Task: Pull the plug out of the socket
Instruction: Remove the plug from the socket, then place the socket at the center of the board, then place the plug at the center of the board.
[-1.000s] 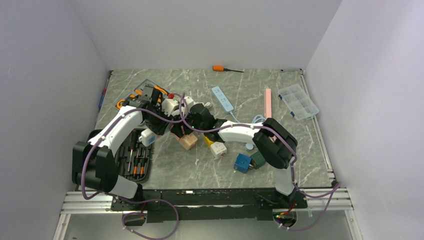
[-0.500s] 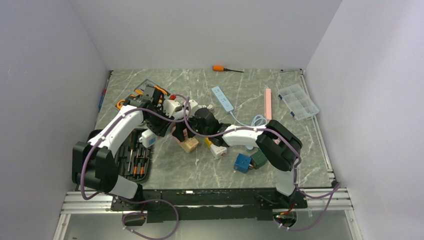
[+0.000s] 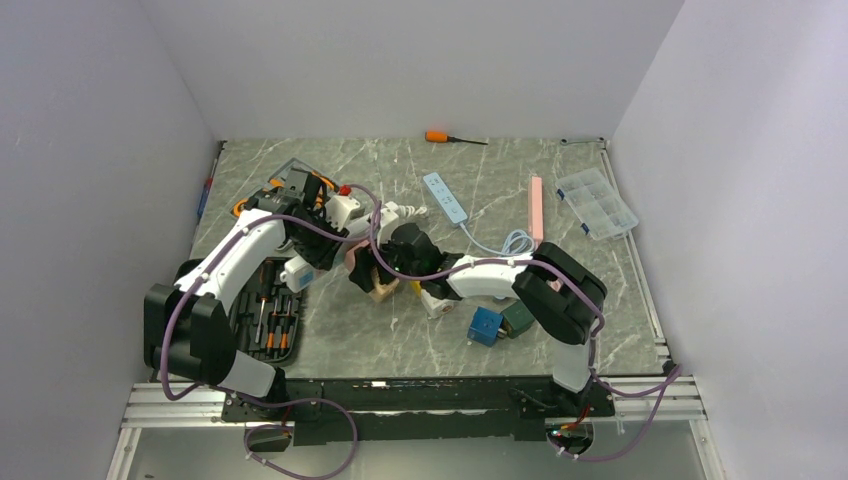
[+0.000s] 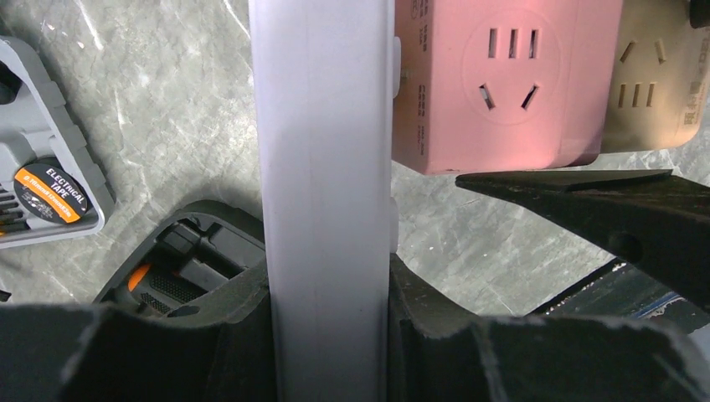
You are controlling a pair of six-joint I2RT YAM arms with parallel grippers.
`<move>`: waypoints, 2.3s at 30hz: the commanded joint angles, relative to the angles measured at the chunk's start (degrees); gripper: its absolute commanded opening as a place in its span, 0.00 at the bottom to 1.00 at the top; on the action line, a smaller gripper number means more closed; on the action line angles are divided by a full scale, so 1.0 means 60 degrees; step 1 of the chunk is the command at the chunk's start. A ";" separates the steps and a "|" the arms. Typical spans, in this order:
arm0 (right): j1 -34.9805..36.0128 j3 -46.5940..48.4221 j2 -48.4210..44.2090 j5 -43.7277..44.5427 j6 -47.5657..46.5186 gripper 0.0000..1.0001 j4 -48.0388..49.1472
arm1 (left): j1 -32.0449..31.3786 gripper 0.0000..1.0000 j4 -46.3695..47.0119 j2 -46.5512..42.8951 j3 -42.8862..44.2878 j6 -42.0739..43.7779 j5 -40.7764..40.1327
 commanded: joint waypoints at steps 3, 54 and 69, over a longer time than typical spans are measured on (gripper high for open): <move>0.0089 0.0686 -0.0233 0.0283 -0.0238 0.85 0.0216 | 0.0010 0.00 0.0772 -0.0385 0.0669 -0.0194 0.1205; 0.1039 -0.1079 -0.2211 0.1472 -0.0544 0.25 -0.2116 | 0.0085 0.00 0.2923 0.1371 0.0366 -0.0481 -0.5280; 0.1728 -0.0586 -0.1129 0.1267 -0.1760 0.58 -0.2139 | 0.0083 0.00 0.2634 0.0533 0.0662 -0.0379 -0.2714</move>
